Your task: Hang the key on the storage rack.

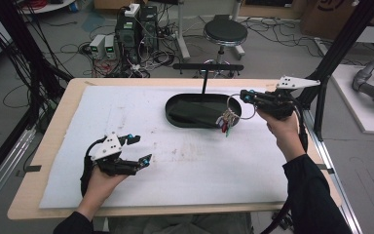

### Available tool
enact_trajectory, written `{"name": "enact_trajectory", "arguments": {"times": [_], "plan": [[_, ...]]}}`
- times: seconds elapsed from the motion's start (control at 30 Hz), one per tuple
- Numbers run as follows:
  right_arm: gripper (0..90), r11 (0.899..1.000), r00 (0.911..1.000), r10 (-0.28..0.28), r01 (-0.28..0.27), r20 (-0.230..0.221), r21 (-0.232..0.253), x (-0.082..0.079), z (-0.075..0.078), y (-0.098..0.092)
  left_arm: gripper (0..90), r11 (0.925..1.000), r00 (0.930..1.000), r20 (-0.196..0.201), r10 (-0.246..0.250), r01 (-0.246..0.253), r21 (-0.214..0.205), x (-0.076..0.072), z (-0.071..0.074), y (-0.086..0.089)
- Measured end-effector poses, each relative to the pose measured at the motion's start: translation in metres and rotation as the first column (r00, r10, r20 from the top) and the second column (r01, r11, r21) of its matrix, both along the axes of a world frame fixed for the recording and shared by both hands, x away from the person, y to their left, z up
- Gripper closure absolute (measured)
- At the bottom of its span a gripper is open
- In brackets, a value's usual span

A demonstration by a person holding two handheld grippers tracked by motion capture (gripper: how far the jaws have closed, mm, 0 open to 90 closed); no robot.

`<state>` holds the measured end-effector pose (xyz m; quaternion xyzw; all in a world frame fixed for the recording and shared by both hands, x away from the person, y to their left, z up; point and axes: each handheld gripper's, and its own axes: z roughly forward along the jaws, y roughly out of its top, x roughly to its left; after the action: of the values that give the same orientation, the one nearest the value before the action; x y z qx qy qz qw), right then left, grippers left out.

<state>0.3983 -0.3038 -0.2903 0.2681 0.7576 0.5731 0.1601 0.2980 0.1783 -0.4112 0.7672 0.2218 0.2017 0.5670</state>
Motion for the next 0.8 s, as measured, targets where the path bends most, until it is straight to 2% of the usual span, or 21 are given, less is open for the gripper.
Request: {"name": "enact_trajectory", "arguments": {"times": [0.43,0.8], "plan": [[87.9,0.998,0.9981,-0.059,0.059,0.016,-0.006,0.025,0.010,0.002,23.5,1.0000,1.0000,-0.001,0.003,-0.003,-0.003,-0.001,0.000,0.001],[87.9,0.993,0.9933,-0.115,0.115,0.009,-0.016,0.047,0.006,0.004,23.5,1.0000,1.0000,0.000,0.002,-0.002,-0.006,0.000,0.000,0.002]]}}
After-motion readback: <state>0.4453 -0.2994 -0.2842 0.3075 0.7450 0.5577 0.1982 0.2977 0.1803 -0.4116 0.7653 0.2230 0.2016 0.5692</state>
